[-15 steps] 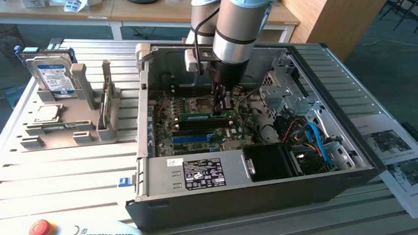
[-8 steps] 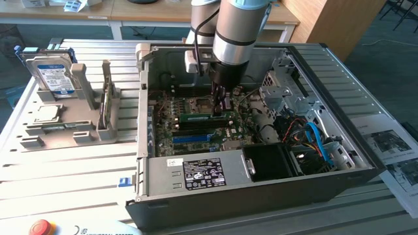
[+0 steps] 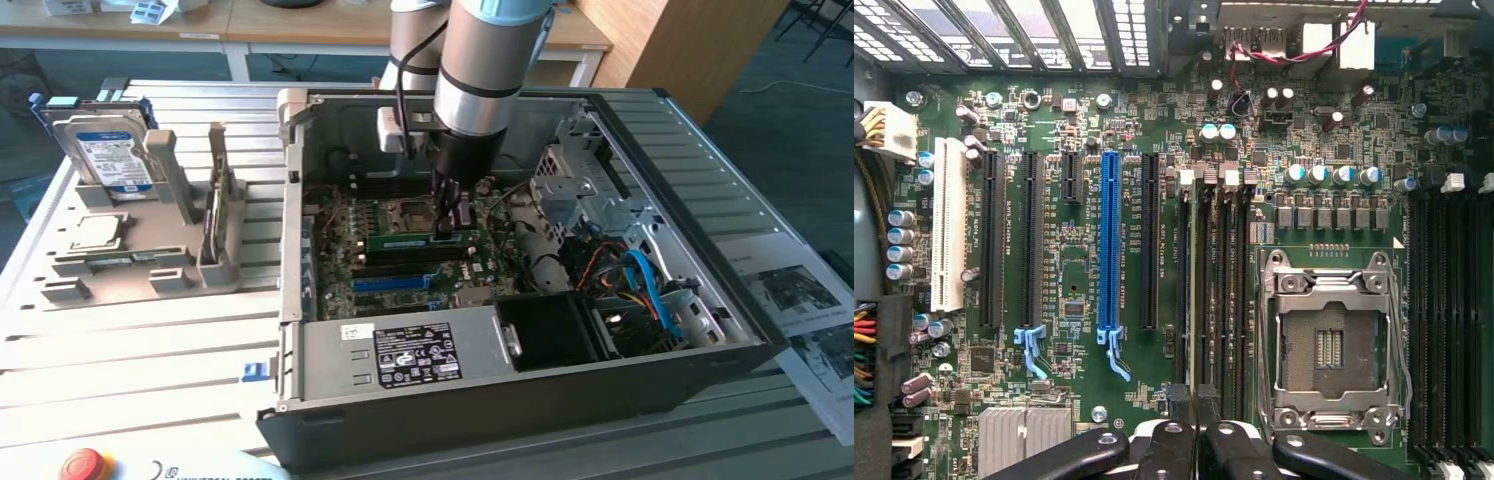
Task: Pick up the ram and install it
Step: 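Insert the ram into the slot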
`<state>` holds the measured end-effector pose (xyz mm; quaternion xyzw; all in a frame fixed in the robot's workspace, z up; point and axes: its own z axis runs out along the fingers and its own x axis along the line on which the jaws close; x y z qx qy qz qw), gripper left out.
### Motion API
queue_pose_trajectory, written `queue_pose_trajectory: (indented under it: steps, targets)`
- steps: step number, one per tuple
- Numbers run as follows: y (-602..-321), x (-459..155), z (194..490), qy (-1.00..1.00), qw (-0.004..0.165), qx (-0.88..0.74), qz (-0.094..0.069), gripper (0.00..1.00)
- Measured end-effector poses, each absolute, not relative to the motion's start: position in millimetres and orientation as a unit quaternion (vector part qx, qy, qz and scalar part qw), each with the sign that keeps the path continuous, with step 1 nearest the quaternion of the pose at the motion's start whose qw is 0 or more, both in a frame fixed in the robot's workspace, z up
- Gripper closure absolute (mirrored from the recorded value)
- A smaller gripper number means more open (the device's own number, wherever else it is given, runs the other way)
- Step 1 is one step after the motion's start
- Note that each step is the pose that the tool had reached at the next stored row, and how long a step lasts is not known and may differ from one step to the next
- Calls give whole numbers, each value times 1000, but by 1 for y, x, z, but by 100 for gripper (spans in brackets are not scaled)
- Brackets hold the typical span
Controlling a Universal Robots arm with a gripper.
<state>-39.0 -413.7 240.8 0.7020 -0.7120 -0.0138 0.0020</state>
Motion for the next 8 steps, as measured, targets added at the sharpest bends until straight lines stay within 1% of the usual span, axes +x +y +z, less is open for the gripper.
queue_pose_trajectory:
  steps: [8]
  targets:
    - [-414, -37, 241, -712, 2, 702, -14, 88]
